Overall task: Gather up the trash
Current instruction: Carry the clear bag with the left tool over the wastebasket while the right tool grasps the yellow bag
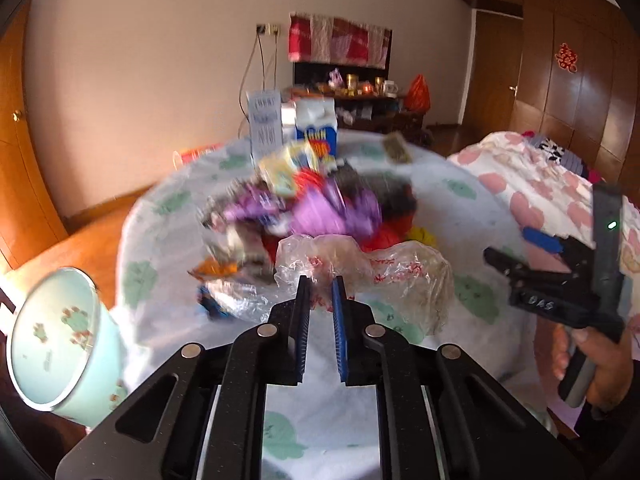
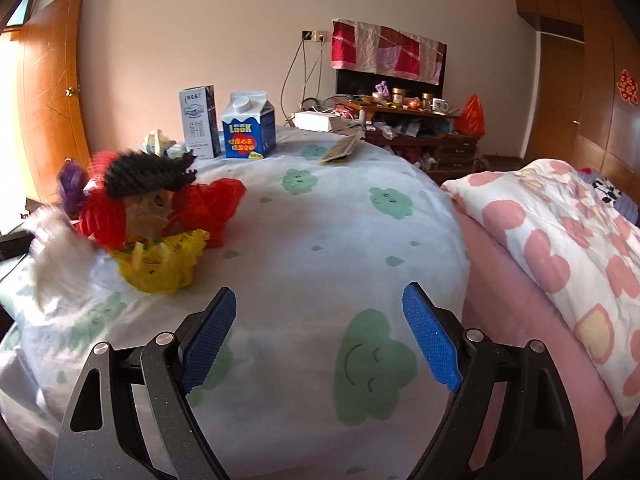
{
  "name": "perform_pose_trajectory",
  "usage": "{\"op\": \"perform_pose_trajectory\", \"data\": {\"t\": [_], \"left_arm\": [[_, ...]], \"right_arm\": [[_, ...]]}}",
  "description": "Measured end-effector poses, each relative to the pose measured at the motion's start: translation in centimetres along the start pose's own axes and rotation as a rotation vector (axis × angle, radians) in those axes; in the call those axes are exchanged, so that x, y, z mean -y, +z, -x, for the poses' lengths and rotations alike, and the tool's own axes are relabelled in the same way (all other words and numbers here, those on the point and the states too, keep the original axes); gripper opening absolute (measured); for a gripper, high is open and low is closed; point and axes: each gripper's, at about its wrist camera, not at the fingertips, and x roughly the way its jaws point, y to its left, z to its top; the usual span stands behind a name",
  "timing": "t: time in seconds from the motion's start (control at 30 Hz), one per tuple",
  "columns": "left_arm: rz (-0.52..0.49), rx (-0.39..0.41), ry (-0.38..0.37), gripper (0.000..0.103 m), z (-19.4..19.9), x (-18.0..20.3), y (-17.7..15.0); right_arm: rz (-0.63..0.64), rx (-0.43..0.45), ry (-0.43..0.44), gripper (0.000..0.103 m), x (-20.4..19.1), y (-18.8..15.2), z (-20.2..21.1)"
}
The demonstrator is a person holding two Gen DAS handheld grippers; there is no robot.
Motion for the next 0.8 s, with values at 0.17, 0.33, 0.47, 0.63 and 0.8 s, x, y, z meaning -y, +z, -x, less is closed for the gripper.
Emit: {"op": "perform_pose_trajectory", "data": {"t": [0.17, 0.33, 0.47, 0.63, 0.8], "left_arm": [[0.034, 0.05, 0.1, 0.011, 3.3, -2.4, 1.1], [0.102, 0.09, 0.146, 0.011, 5.7, -5.4, 1.3], [0.142, 0.1, 0.198, 0.011, 6.9, -8.3, 0.8], [0.202, 0.039, 0.253, 0.011, 5.9, -11.9, -0.7], [0.219, 0.0, 0.257, 0.011, 5.0, -13.1, -1.9]], "right_arm": [[0.023, 0.011, 0.038, 0.084, -1.9, 0.8, 0.6], [0.058, 0.023, 0.093, 0.084, -4.8, 1.8, 0.7], [0.099, 0.011, 0.123, 0.084, -7.1, 2.1, 0.0], [0.144, -0.081, 0.143, 0.05, -8.9, 2.0, -3.0], [0.139, -0.127, 0.237, 0.03, -8.9, 1.9, -3.3]]}}
